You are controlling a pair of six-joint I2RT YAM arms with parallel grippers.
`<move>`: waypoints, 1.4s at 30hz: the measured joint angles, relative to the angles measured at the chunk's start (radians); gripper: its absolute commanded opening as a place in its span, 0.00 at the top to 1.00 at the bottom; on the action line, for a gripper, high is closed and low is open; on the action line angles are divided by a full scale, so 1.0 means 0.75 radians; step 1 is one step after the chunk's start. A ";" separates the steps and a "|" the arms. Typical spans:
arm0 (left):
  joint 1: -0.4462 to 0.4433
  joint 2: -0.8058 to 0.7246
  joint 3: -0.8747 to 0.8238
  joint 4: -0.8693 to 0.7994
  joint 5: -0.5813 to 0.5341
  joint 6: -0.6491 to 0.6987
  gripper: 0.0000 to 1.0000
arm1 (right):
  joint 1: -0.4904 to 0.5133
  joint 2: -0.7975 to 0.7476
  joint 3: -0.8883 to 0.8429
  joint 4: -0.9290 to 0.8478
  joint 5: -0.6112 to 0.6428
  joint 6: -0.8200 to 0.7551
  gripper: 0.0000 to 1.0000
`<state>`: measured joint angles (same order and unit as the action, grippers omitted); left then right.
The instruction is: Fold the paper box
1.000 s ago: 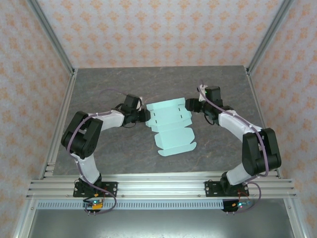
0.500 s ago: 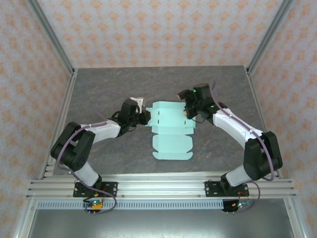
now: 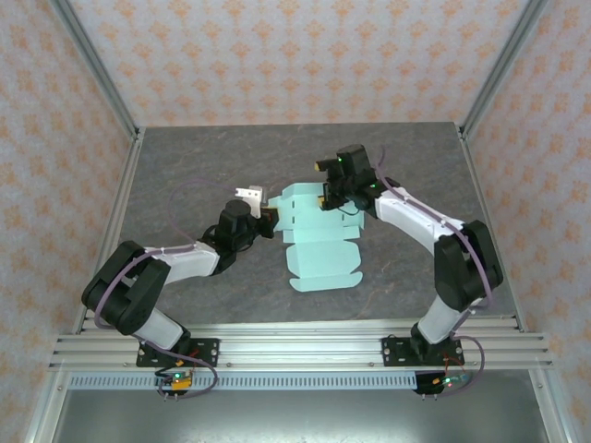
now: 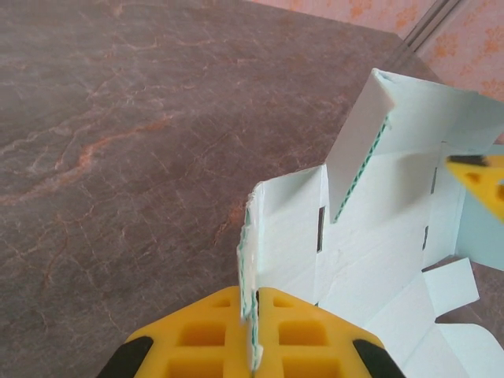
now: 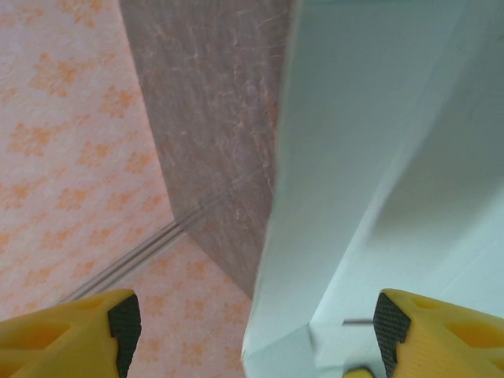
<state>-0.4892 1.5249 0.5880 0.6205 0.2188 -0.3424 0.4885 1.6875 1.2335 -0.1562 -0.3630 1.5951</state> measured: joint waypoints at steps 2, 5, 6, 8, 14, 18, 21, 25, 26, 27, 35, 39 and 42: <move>0.000 0.000 -0.010 0.038 -0.001 0.006 1.00 | -0.001 0.043 0.039 -0.001 -0.005 0.009 0.21; 0.000 0.000 -0.017 0.064 -0.015 0.010 1.00 | 0.000 0.090 0.073 0.016 -0.024 0.031 0.34; 0.000 0.000 -0.020 0.069 -0.023 0.012 1.00 | 0.000 0.100 0.074 0.025 -0.030 0.039 0.43; 0.000 0.000 -0.025 0.078 -0.036 0.015 1.00 | 0.000 0.111 0.074 0.026 -0.035 0.046 0.59; 0.000 0.001 -0.028 0.090 -0.096 0.014 0.94 | 0.000 0.113 0.074 0.028 -0.025 0.031 0.95; 0.003 0.001 -0.028 0.108 -0.115 0.009 0.71 | 0.003 0.118 0.073 0.036 -0.025 0.022 0.97; 0.025 -0.007 -0.043 0.107 -0.102 -0.015 0.58 | 0.001 0.119 0.052 0.103 -0.025 -0.001 0.97; 0.072 -0.067 -0.110 0.104 -0.074 -0.040 0.50 | -0.002 0.119 -0.028 0.252 -0.038 -0.065 0.96; 0.079 -0.084 -0.125 0.101 -0.068 -0.041 0.50 | -0.002 0.118 -0.051 0.283 -0.040 -0.078 0.96; 0.087 -0.110 -0.144 0.098 -0.063 -0.042 0.50 | -0.002 0.118 -0.081 0.325 -0.044 -0.097 0.96; 0.119 -0.223 -0.212 0.058 -0.070 -0.029 0.49 | -0.019 0.111 -0.291 0.583 -0.076 -0.277 0.96; 0.130 -0.128 -0.176 0.042 -0.056 0.017 0.49 | -0.024 0.100 -0.366 0.714 -0.098 -0.340 0.96; 0.130 -0.034 -0.142 0.053 -0.005 0.042 0.49 | -0.024 0.099 -0.420 0.825 -0.114 -0.354 0.96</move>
<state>-0.3920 1.4994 0.4816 0.6601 0.2153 -0.3111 0.4706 1.7618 0.9188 0.4625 -0.4484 1.3300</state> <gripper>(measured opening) 0.511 0.055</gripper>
